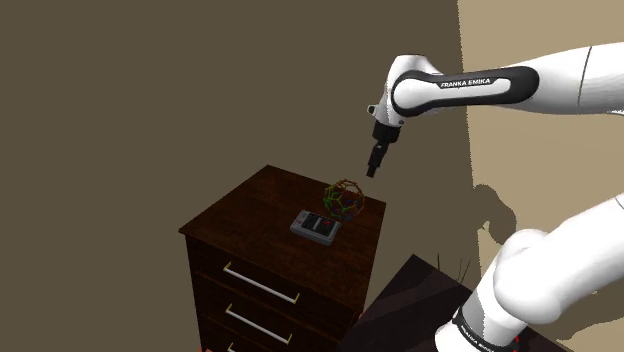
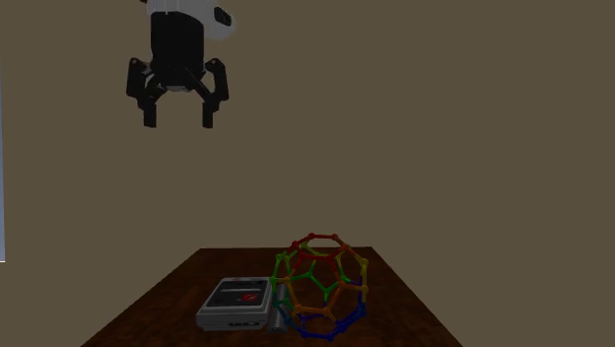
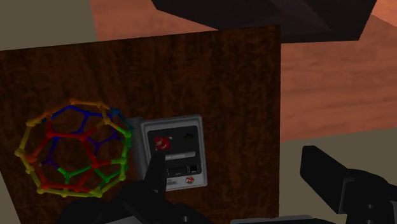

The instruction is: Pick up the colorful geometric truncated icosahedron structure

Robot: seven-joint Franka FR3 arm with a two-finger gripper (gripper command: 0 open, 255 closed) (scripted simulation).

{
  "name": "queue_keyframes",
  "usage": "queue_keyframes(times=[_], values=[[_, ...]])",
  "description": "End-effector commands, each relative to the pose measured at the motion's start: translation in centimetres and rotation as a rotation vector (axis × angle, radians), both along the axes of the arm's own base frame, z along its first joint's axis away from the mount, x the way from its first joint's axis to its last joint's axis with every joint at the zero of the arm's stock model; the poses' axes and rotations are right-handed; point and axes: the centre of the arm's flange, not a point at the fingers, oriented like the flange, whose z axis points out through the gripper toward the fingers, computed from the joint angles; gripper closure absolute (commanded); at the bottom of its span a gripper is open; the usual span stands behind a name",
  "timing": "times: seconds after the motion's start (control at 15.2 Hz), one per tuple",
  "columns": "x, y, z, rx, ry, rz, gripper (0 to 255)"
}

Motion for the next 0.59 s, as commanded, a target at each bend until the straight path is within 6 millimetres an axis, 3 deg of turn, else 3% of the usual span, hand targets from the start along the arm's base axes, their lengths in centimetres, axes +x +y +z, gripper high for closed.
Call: queue_keyframes(times=[0.0, 0.53], values=[[2.0, -1.3, -1.5, 0.003, -0.003, 0.013, 0], [9.2, -6.3, -7.5, 0.022, -0.012, 0.058, 0]])
